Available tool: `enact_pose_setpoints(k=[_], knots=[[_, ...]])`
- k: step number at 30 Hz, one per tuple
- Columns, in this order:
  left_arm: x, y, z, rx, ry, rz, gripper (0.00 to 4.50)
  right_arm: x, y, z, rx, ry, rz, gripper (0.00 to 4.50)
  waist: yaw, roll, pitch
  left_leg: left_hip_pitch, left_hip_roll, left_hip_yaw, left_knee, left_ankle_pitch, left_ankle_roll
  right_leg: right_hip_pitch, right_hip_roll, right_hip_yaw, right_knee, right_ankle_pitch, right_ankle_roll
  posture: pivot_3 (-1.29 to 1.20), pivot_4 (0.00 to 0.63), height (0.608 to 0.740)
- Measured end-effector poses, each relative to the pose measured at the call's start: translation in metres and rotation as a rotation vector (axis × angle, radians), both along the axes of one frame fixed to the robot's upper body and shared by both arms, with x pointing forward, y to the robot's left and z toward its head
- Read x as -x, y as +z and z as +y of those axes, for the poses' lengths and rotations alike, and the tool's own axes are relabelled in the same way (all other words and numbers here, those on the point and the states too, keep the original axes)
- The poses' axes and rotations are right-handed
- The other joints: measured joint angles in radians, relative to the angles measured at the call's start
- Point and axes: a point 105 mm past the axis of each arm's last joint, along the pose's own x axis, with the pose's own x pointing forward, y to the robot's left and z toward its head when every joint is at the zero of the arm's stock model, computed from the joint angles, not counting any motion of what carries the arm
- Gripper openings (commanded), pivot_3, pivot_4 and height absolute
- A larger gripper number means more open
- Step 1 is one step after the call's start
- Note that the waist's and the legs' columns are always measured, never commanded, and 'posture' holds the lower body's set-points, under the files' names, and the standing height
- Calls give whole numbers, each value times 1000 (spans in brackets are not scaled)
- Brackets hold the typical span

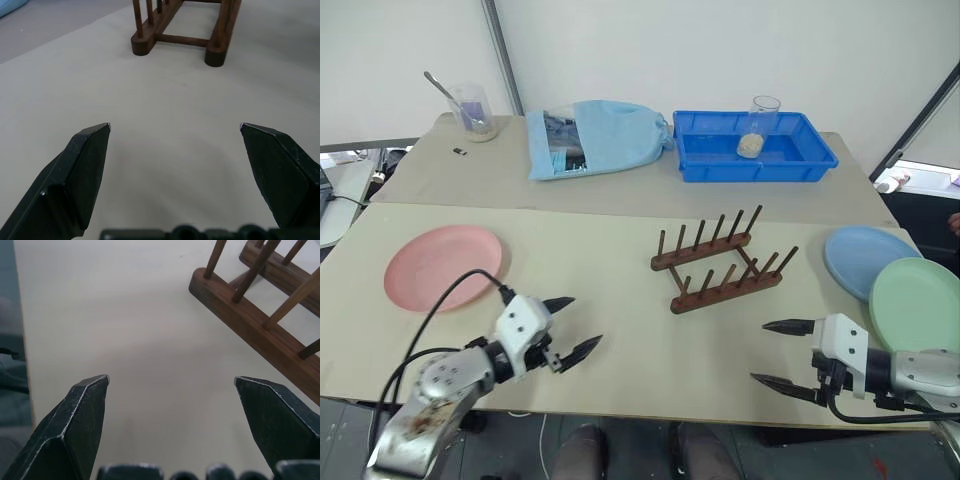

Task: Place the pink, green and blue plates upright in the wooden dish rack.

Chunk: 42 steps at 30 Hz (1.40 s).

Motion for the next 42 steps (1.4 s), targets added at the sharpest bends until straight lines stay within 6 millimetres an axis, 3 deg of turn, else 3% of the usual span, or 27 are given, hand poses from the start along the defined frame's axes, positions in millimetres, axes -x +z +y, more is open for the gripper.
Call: enact_pose_setpoints(k=[4, 7, 13, 17, 20, 25, 26, 32, 39, 42], knots=[[-10, -13, -24, 27, -58, 34, 4474, 9, 6, 0, -21, -41, 14, 4445, 1, 0, 0, 0, 0, 0, 0, 0, 0, 0, 0, 0, 0, 0, 0, 0, 150, 740], [-20, -21, -58, 65, -155, 46, 4474, 13, 13, -2, -44, -107, 32, 4445, 6, 0, 0, -1, -1, 0, 1, 0, 0, 0, 0, 1, 0, 1, 1, 0, 150, 740], [-44, -27, -111, 96, -245, 2, 4474, 12, 26, -11, -70, -222, 40, 4445, 8, 0, -1, 0, -2, -2, 4, 0, 0, 3, 1, 1, 0, 2, 3, 0, 150, 740], [-51, -37, -135, 108, -265, 4, 4474, 9, 38, -8, -100, -245, 24, 4445, 5, 0, -1, -1, -2, -3, 4, 0, 1, 3, 1, 1, 0, 2, 3, 0, 150, 740], [-58, -38, -141, 115, -247, -19, 3651, 8, 46, -7, -128, -264, 17, 4500, 6, 0, -1, -1, -2, -4, 4, 0, 1, 4, 2, 1, 0, 2, 3, 0, 150, 740], [-67, -39, -144, 127, -222, -40, 1239, 3, 58, -7, -194, -311, -6, 4500, 7, 0, -1, 2, -3, -5, 5, 0, 0, 9, 2, 1, -2, 2, 5, 0, 150, 740], [-68, -39, -145, 129, -215, -39, 923, 2, 61, -8, -204, -320, -13, 4500, 7, 0, -1, 2, -3, -5, 5, 0, 0, 10, 2, 1, -3, 2, 5, 0, 150, 740], [-68, -39, -139, 127, -249, -34, 887, 3, 66, -8, -216, -330, -19, 4500, 5, 1, -1, 1, -3, -6, 5, 0, 1, 10, 2, 1, -4, 2, 5, 0, 150, 740], [-60, -33, -97, 84, -406, 35, 887, 3, 63, -9, -205, -337, -13, 4500, -7, 2, -1, 1, -1, -6, 5, 0, 1, 10, 2, 1, -4, 2, 5, 0, 150, 740], [-59, -28, -91, 57, -478, 45, 887, 6, 54, -9, -179, -336, 11, 4500, -2, 2, -1, 1, -2, -6, 5, 0, 1, 10, 1, 1, -5, 2, 5, 0, 150, 740]])
